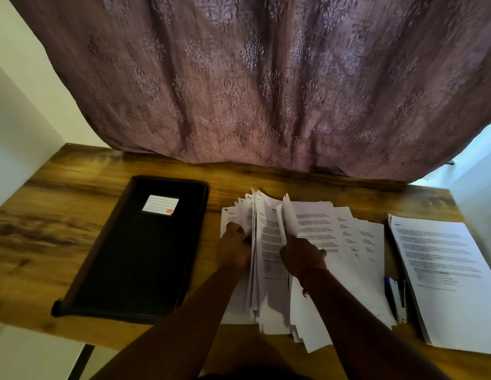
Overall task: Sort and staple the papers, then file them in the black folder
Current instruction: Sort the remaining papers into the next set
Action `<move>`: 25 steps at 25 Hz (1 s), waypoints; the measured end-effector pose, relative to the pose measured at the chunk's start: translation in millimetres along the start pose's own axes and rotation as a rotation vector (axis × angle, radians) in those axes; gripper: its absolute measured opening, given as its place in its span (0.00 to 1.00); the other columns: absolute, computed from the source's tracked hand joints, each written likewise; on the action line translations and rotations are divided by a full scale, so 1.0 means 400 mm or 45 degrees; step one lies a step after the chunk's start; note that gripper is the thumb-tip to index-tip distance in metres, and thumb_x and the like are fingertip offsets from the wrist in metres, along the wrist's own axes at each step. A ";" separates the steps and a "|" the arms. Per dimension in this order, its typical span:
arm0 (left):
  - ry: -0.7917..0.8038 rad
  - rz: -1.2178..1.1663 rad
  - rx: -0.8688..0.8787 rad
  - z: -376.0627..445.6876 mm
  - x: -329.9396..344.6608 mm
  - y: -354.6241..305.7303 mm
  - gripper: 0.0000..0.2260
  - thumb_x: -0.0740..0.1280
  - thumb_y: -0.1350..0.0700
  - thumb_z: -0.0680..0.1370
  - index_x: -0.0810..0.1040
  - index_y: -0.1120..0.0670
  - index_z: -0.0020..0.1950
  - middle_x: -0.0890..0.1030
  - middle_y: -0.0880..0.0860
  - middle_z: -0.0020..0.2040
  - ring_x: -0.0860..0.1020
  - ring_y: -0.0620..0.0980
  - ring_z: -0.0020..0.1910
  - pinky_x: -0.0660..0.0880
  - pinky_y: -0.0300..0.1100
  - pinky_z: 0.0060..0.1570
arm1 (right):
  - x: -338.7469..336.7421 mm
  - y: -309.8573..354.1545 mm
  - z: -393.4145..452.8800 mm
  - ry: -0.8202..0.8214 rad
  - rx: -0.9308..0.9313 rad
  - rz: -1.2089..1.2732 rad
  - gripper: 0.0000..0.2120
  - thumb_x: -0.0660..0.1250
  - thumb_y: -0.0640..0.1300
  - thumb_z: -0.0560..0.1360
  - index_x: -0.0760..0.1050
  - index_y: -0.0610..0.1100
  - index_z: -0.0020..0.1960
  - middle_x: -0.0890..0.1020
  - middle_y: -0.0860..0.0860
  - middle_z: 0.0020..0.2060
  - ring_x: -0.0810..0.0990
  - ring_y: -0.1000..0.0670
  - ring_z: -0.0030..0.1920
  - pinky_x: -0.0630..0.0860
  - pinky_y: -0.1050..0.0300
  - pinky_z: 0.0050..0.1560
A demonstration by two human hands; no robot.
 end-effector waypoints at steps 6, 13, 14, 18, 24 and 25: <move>-0.099 0.723 0.463 -0.027 0.032 -0.059 0.15 0.60 0.43 0.79 0.78 0.49 0.60 0.60 0.59 0.77 0.54 0.65 0.77 0.61 0.63 0.72 | 0.000 -0.003 0.003 -0.006 0.001 -0.030 0.12 0.58 0.50 0.79 0.73 0.52 0.61 0.80 0.48 0.56 0.77 0.42 0.60 0.62 0.35 0.68; -0.096 0.561 0.881 -0.094 0.055 -0.093 0.10 0.76 0.55 0.72 0.82 0.58 0.49 0.84 0.56 0.43 0.84 0.55 0.41 0.81 0.47 0.42 | 0.011 -0.018 0.013 0.005 0.012 -0.020 0.13 0.61 0.52 0.80 0.73 0.51 0.63 0.79 0.47 0.61 0.73 0.41 0.66 0.57 0.34 0.71; -0.073 0.529 0.862 -0.093 0.052 -0.092 0.09 0.77 0.55 0.72 0.81 0.57 0.47 0.84 0.55 0.41 0.84 0.53 0.38 0.81 0.45 0.39 | 0.011 -0.017 0.013 0.010 0.005 -0.035 0.14 0.61 0.52 0.80 0.73 0.50 0.63 0.79 0.47 0.61 0.73 0.41 0.66 0.58 0.34 0.71; 0.017 0.680 0.652 -0.083 0.026 -0.102 0.06 0.69 0.57 0.77 0.77 0.55 0.52 0.81 0.54 0.47 0.81 0.55 0.44 0.79 0.48 0.43 | 0.002 -0.010 0.009 -0.001 0.003 -0.043 0.12 0.59 0.51 0.80 0.73 0.50 0.61 0.80 0.47 0.58 0.76 0.42 0.63 0.61 0.34 0.70; 0.012 0.525 0.400 -0.057 0.018 -0.055 0.14 0.57 0.45 0.82 0.75 0.53 0.52 0.80 0.53 0.52 0.79 0.53 0.51 0.77 0.46 0.51 | 0.004 -0.010 0.013 -0.003 0.017 -0.029 0.11 0.57 0.50 0.79 0.73 0.52 0.59 0.80 0.48 0.55 0.77 0.42 0.60 0.61 0.34 0.69; -0.008 0.506 0.335 -0.045 0.016 -0.035 0.14 0.58 0.45 0.82 0.76 0.53 0.55 0.78 0.54 0.56 0.77 0.54 0.55 0.76 0.48 0.55 | 0.002 -0.009 0.011 -0.008 0.014 -0.032 0.12 0.56 0.50 0.80 0.73 0.52 0.59 0.80 0.48 0.55 0.77 0.42 0.60 0.61 0.34 0.69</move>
Point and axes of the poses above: each hand's wrist, its own z-axis towards the middle knuckle, its own x-axis out of the palm, y = z × x, the point moved 8 cm from there along z, towards the middle knuckle
